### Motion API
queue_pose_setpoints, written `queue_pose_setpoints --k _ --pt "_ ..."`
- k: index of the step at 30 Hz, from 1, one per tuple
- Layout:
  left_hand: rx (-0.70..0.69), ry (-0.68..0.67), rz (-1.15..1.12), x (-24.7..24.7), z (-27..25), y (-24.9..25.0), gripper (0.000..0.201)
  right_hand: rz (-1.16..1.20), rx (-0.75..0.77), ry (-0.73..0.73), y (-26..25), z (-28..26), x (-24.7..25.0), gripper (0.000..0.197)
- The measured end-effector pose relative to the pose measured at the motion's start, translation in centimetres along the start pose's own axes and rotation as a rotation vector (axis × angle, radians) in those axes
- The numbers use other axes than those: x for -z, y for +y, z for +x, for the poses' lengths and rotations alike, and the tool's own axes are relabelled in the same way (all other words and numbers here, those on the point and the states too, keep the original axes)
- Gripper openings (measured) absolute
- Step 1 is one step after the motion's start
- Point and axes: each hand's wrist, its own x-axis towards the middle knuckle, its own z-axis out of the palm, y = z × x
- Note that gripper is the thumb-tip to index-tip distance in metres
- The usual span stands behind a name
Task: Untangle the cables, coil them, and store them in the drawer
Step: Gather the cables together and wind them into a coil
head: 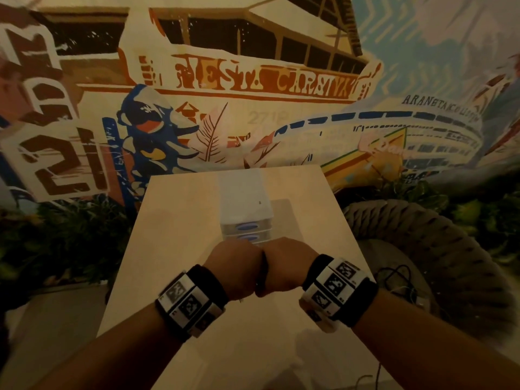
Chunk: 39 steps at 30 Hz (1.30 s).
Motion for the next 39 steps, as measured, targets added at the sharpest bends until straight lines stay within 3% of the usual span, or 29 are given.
queue_pose_setpoints --k 4,6,10,14,17,20,23,24,26,27,29,31,32,36,39 --pt "0.013 0.104 -0.036 -0.4 0.2 -0.4 0.017 -0.097 -0.044 0.076 0.0 -0.1 -0.3 0.025" --pt "-0.004 0.205 -0.111 -0.3 0.2 -0.9 0.038 -0.044 -0.003 0.12 0.5 -0.5 -0.2 0.033" --pt "-0.056 0.245 -0.278 0.1 -0.5 -3.2 0.097 0.186 0.104 0.104 2.5 -0.9 0.2 0.029" --pt "0.007 0.25 -0.778 -0.5 -2.0 -6.3 0.119 0.554 0.111 0.099 5.0 -1.2 0.3 0.015" --pt "-0.004 0.147 -1.083 -1.4 -2.3 -6.3 0.105 0.799 0.213 0.115 5.0 -1.8 0.8 0.003" --pt "-0.13 0.085 -1.182 -0.4 -2.3 -4.3 0.08 0.907 0.332 0.09 3.8 -1.7 0.9 0.021" --pt "-0.109 0.166 -1.258 0.7 -2.3 -3.3 0.078 0.895 0.442 0.08 2.5 -1.6 0.6 0.019" --pt "-0.067 0.185 -1.272 0.8 -2.4 -3.2 0.068 0.91 0.468 0.105 2.4 -1.6 0.4 0.021" --pt "-0.06 0.219 -1.287 0.9 -2.1 -3.0 0.027 0.946 0.506 0.164 2.4 -1.6 0.6 0.032" --pt "-0.07 0.256 -1.3 1.3 -2.1 -2.9 0.025 0.967 0.533 0.163 2.3 -1.7 0.9 0.036" --pt "-0.232 0.429 -1.369 2.1 -1.9 -2.5 0.024 0.999 0.546 0.058 2.2 -1.7 1.0 0.033" --pt "-0.411 0.568 -1.399 2.6 -1.9 -2.3 0.01 0.964 0.514 -0.038 2.3 -1.8 1.3 0.034" --pt "-0.427 0.603 -1.403 2.5 -1.7 -2.6 0.005 0.903 0.486 -0.067 2.5 -1.9 1.3 0.037" --pt "-0.281 0.608 -1.479 1.8 -1.2 -4.1 0.009 0.779 0.324 -0.136 4.0 -1.7 0.6 0.01" --pt "-0.209 0.55 -1.263 1.4 -1.4 -5.5 0.011 0.831 0.164 -0.106 5.1 -1.1 -0.3 0.02"
